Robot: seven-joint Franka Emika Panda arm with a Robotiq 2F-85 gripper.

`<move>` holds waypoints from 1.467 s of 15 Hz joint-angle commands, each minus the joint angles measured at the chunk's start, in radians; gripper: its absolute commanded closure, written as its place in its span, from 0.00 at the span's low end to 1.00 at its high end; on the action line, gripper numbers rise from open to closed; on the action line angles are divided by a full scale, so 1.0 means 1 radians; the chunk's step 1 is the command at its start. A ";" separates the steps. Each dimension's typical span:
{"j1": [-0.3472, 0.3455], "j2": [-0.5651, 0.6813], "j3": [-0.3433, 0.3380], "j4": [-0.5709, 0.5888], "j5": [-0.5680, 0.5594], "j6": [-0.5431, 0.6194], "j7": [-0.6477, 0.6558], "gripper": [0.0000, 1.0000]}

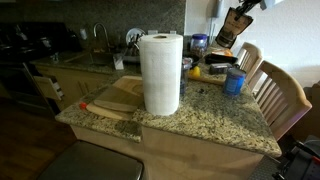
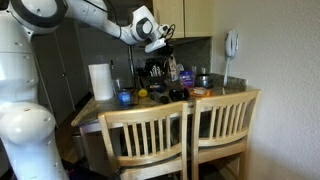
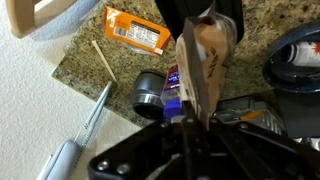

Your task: Put the brown satchet in the black bowl

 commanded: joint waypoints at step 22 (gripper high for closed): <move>0.097 -0.247 0.092 -0.185 0.005 -0.015 -0.044 0.00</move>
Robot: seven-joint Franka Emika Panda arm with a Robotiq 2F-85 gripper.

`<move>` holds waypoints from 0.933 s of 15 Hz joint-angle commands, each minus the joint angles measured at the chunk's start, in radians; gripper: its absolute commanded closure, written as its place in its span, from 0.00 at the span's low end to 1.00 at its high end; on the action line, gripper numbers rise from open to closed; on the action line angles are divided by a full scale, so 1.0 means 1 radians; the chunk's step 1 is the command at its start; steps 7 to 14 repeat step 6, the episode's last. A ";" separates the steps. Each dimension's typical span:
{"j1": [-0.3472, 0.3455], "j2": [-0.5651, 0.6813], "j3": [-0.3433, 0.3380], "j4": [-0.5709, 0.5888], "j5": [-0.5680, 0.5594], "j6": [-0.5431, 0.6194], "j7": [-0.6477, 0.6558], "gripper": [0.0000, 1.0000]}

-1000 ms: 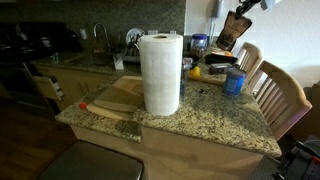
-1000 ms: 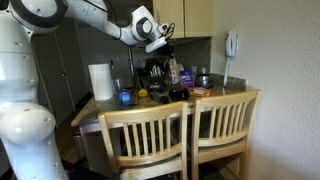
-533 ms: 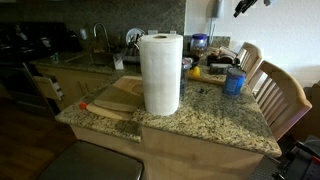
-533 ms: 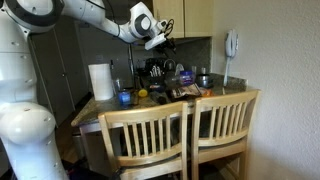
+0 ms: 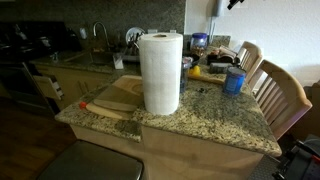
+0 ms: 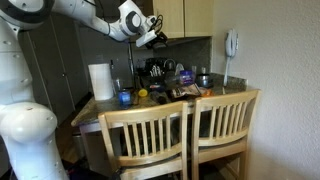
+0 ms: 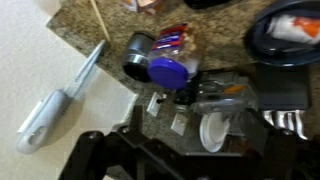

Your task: Put the brown satchet in the black bowl

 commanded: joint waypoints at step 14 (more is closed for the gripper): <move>0.151 -0.188 0.073 -0.158 0.339 -0.171 -0.133 0.00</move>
